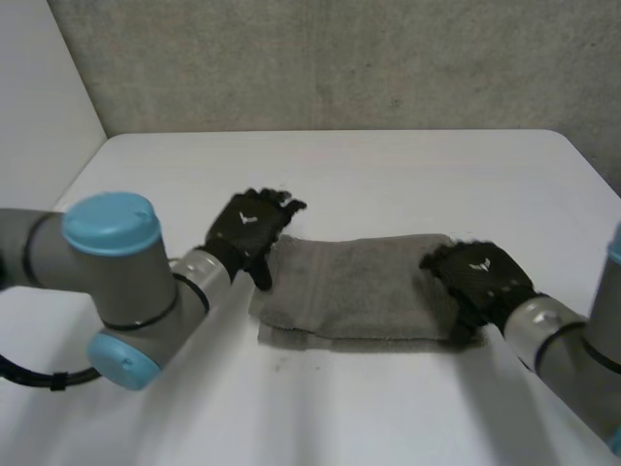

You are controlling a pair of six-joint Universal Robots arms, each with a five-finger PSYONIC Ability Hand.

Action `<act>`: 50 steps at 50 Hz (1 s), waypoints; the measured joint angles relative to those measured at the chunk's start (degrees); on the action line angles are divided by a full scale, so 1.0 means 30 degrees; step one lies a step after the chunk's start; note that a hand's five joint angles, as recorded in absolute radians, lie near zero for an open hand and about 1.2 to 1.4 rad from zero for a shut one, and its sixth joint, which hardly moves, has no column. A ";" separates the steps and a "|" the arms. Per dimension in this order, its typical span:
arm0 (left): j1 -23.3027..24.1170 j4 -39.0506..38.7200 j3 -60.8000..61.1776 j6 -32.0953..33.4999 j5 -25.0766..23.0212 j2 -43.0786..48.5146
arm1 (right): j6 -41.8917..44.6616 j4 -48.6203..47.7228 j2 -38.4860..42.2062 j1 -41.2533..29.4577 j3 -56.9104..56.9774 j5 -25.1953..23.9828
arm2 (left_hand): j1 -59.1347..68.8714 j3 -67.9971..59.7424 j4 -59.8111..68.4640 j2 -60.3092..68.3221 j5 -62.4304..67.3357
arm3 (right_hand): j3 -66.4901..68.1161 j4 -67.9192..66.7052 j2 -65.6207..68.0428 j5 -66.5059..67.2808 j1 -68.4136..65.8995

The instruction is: Fold the towel.

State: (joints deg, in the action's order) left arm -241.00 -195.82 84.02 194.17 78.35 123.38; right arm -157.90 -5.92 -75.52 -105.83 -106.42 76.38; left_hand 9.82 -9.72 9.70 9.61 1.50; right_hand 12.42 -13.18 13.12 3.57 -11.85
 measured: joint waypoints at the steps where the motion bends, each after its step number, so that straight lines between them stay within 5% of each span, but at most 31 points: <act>1: 0.0098 0.0011 0.0014 0.0013 0.0105 0.0228 | 0.0042 -0.0071 0.0014 0.0365 -0.0334 -0.0215 | 0.0000 0.0000 0.0000 0.0000 0.0000 | 0.1982 -0.1820 0.1787 0.1761 -0.1480; 9: 0.1213 0.0173 0.1009 0.0083 0.0994 0.0866 | 0.1390 -0.1635 0.0829 0.2500 -0.2047 -0.1552 | 0.0000 0.0000 0.0000 0.0000 0.0000 | 1.6631 -1.6411 1.6428 1.5592 -1.2557; 14: 0.2053 0.0239 0.2142 0.0085 0.1493 0.0008 | 0.2359 -0.2496 0.1105 0.2436 -0.1174 -0.1353 | -0.0006 0.0000 -0.0002 0.0000 0.0012 | 1.8451 -1.8334 1.7986 1.7235 -1.3477; 23: 0.2394 0.0238 0.3758 0.0055 0.2824 -0.3250 | 0.2293 -0.2662 0.1384 -0.1814 0.2781 0.0063 | -0.0018 0.0038 -0.0041 -0.0027 0.0012 | 1.8471 -1.8403 1.7986 1.7476 -1.3833; 33: -0.0356 0.0236 0.5077 0.0081 0.4277 -0.7176 | 0.2904 -0.2573 0.4143 -0.9023 0.6408 0.1661 | -0.0021 0.0040 -0.0043 -0.0043 0.0012 | 1.8471 -1.8413 1.7986 1.7582 -1.3833; 45: -0.1689 0.0099 0.5012 -0.0078 0.4141 -0.7816 | 0.3235 -0.2306 0.6770 -1.1494 0.7129 0.1274 | -0.0021 0.0040 -0.0043 -0.0043 0.0012 | 1.8390 -1.8336 1.7930 1.7542 -1.3828; 46: -0.1639 0.0026 0.4802 -0.0104 0.4144 -0.7737 | 0.3084 -0.2293 0.6280 -1.1394 0.6917 0.1272 | -0.0021 0.0040 -0.0043 -0.0043 0.0012 | 1.3222 -1.3025 1.2941 1.3045 -1.0504; 50: -0.1436 -0.0161 0.4187 -0.0147 0.4162 -0.7398 | 0.2427 -0.2294 0.4624 -1.0711 0.6097 0.1278 | -0.0021 0.0040 -0.0043 -0.0041 0.0012 | 0.4740 -0.4529 0.4514 0.4825 -0.3017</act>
State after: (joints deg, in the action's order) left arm -245.31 -196.30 96.58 193.73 90.84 101.18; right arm -150.62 -12.81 -61.65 -137.96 -88.13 80.22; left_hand 9.76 -9.60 9.58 9.49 1.54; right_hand 26.64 -26.77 26.67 18.04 -20.90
